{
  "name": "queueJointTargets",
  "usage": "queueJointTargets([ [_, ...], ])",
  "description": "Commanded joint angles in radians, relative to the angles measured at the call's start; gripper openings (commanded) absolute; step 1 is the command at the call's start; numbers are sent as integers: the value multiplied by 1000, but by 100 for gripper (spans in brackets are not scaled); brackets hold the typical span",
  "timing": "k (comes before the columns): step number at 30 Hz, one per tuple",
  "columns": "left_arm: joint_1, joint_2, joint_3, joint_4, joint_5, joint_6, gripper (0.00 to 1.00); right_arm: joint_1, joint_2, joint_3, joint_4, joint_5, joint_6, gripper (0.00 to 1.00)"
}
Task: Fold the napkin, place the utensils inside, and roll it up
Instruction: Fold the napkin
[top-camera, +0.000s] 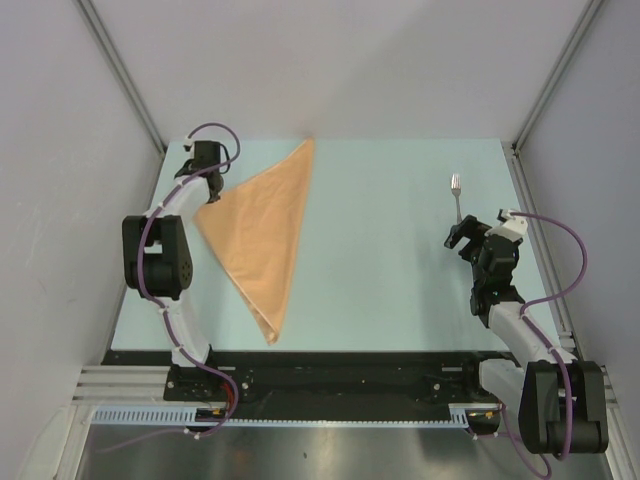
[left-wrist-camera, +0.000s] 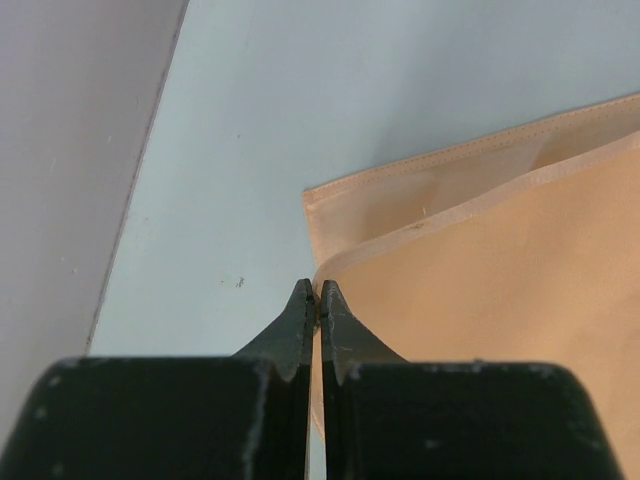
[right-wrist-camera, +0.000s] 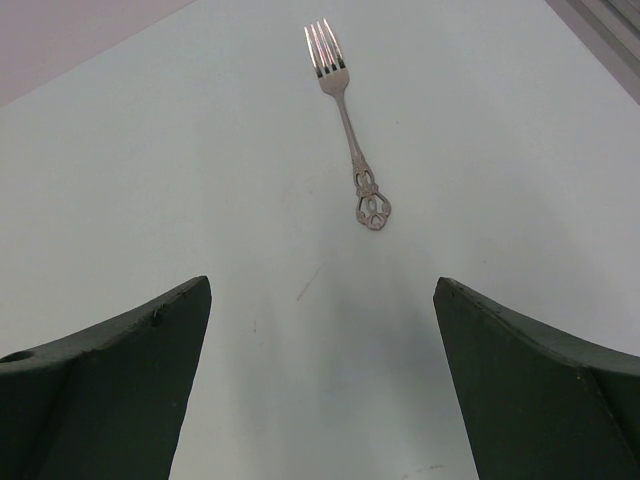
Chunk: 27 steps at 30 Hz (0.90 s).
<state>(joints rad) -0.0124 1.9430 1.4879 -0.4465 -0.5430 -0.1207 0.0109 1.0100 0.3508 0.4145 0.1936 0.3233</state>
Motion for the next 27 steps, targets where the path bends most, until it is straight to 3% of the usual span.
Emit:
queueJointTargets([
  [1,9,-12,61,-8,2,19,0,-3,6,45,7,-2,-4,100],
  [5,9,-9,72,-11,3,21,1,-3,7,45,9,-3,-4,100],
  [6,9,-6,75,-14,6,21,6,-3,9,47,9,-3,-4,100],
  [11,9,-1,87,-34,6,13,59,-3,9,47,9,-5,-4,100],
  [12,9,-4,86,-38,5,10,76,-5,10,47,9,-6,-3,100],
  [13,9,-6,84,-40,5,7,80,-3,9,47,9,-6,-1,100],
  [20,-20,-100,54,-3,17,10,91,-5,15,51,9,-6,-10,100],
  [27,-87,-190,-63,98,185,-63,89,-3,33,76,-13,-19,-33,100],
])
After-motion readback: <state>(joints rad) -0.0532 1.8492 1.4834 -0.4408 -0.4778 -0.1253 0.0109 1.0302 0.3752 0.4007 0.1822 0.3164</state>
